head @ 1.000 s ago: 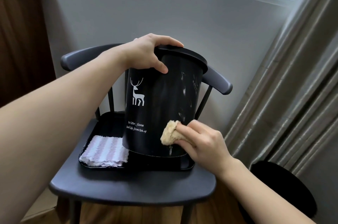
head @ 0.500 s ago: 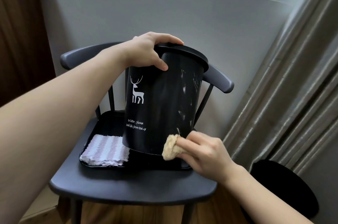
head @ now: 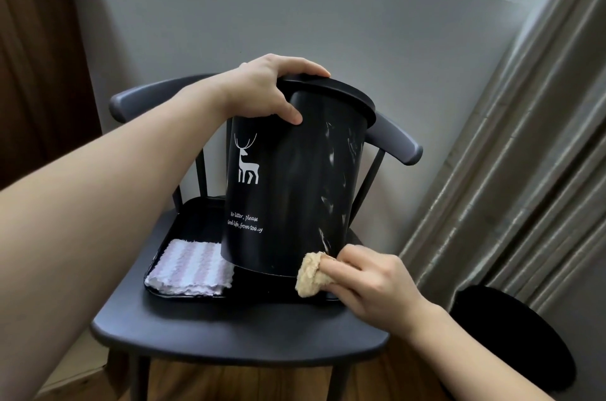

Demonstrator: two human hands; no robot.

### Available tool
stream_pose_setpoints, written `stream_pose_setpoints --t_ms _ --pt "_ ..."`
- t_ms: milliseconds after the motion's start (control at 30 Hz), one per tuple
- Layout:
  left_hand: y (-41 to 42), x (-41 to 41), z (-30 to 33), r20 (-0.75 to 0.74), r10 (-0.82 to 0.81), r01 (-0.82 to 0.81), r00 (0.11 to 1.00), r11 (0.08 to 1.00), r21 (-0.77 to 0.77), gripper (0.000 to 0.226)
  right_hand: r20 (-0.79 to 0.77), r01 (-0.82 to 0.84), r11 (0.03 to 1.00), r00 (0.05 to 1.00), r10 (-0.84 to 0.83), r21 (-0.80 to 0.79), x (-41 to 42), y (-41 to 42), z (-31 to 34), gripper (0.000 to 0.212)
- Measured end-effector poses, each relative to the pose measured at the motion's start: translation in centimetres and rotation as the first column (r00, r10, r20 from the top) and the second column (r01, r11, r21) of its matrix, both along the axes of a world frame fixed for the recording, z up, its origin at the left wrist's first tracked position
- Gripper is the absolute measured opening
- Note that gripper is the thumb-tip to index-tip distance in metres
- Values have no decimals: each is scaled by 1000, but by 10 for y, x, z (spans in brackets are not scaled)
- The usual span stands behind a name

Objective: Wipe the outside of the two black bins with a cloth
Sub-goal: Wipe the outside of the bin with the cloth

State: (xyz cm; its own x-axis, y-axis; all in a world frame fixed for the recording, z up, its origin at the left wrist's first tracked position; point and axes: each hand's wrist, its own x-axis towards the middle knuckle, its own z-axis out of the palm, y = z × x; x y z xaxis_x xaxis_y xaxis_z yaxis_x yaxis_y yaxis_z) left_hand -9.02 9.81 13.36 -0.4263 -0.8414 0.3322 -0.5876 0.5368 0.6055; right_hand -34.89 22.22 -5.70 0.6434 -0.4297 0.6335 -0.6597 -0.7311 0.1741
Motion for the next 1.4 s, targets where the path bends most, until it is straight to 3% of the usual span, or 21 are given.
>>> stream_pose_setpoints --t_ms 67,167,233,433,600,800,967,1167,1333,1400 --pt "1 -1 0 6 2 -2 1000 1000 -6 75 -2 17 999 1000 -17 -32 0 -4 7 17" --pt "0 -1 0 3 6 -6 1000 1000 -13 75 175 103 993 980 -93 -49 7 -12 20 19" --pt "0 -1 0 -8 5 -5 1000 1000 -7 75 214 112 993 972 -99 -47 11 -11 17 20" --pt "3 -1 0 -9 -8 8 1000 1000 10 74 44 -19 1000 999 19 10 7 -1 0 17" --pt "2 -2 -1 -11 -12 12 1000 1000 6 75 228 111 992 969 -96 -55 13 -11 14 20" --pt "3 -2 0 -12 -15 16 1000 1000 17 74 82 9 1000 997 -10 16 10 0 -4 18" --pt "2 -2 -1 -6 -7 7 1000 1000 6 75 286 114 993 953 -98 -39 17 -9 14 18" --pt "4 -4 0 -4 -9 9 1000 1000 9 75 61 -24 999 998 22 39 13 1 3 18" --pt "3 -4 0 1 0 0 1000 1000 -4 75 306 93 996 948 -87 -5 15 -14 26 20" --pt "3 -3 -1 -2 0 0 1000 1000 -2 74 284 73 997 956 -69 -3 16 -11 20 20"
